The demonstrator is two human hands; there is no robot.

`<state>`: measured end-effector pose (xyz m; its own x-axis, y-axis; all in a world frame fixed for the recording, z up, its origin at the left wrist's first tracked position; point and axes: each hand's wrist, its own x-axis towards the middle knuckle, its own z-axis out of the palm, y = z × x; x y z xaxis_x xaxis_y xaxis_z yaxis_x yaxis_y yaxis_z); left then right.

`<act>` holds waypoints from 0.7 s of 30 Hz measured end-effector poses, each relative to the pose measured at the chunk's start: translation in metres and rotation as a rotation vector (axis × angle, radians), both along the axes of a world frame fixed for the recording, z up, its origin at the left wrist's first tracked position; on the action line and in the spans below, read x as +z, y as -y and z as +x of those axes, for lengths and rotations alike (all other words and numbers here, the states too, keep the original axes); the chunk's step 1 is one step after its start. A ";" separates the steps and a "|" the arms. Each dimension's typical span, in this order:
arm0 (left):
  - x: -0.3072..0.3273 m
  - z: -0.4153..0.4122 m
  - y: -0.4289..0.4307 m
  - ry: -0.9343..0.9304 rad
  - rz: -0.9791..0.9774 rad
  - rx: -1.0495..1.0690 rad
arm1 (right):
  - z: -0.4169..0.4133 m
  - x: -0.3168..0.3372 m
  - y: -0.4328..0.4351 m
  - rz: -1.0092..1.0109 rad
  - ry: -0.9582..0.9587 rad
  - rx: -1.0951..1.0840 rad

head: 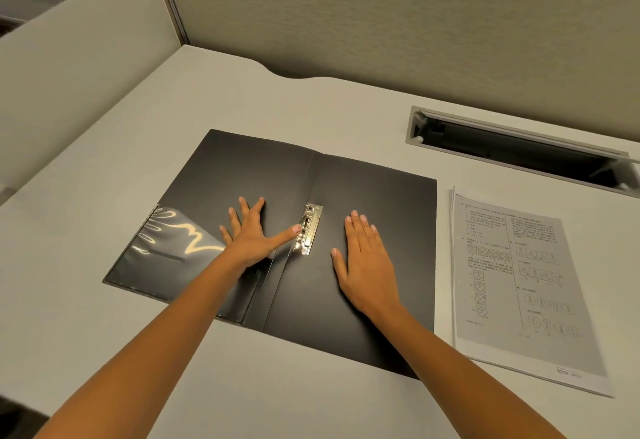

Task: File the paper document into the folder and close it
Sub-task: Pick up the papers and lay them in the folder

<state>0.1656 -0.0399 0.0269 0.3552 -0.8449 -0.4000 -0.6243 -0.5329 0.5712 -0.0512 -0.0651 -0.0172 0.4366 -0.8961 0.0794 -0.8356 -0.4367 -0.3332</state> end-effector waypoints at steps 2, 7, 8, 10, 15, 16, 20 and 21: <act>0.001 -0.001 -0.001 -0.004 -0.006 0.012 | 0.000 0.000 0.000 0.001 -0.002 -0.001; 0.002 -0.003 -0.002 -0.027 -0.036 0.047 | 0.000 0.001 0.001 0.000 -0.005 0.005; 0.002 -0.004 -0.003 -0.028 -0.046 0.059 | 0.000 0.001 0.001 0.002 -0.003 0.008; 0.001 -0.008 -0.005 -0.004 -0.072 0.080 | 0.000 0.001 0.001 0.001 -0.010 0.013; 0.000 -0.019 -0.006 0.061 -0.141 0.075 | -0.001 0.001 0.001 -0.001 -0.017 0.018; 0.001 -0.021 -0.006 0.048 -0.153 0.067 | -0.001 0.002 0.002 0.003 -0.013 0.020; 0.004 -0.025 -0.005 -0.015 -0.280 0.053 | -0.003 0.001 0.002 0.012 -0.016 0.039; 0.005 -0.025 -0.006 -0.030 -0.319 0.057 | -0.003 0.001 0.002 0.012 -0.018 0.042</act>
<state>0.1401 -0.0339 0.0315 0.3974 -0.9085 -0.1293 -0.5794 -0.3577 0.7324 -0.0546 -0.0668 -0.0161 0.4754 -0.8777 0.0610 -0.8223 -0.4679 -0.3238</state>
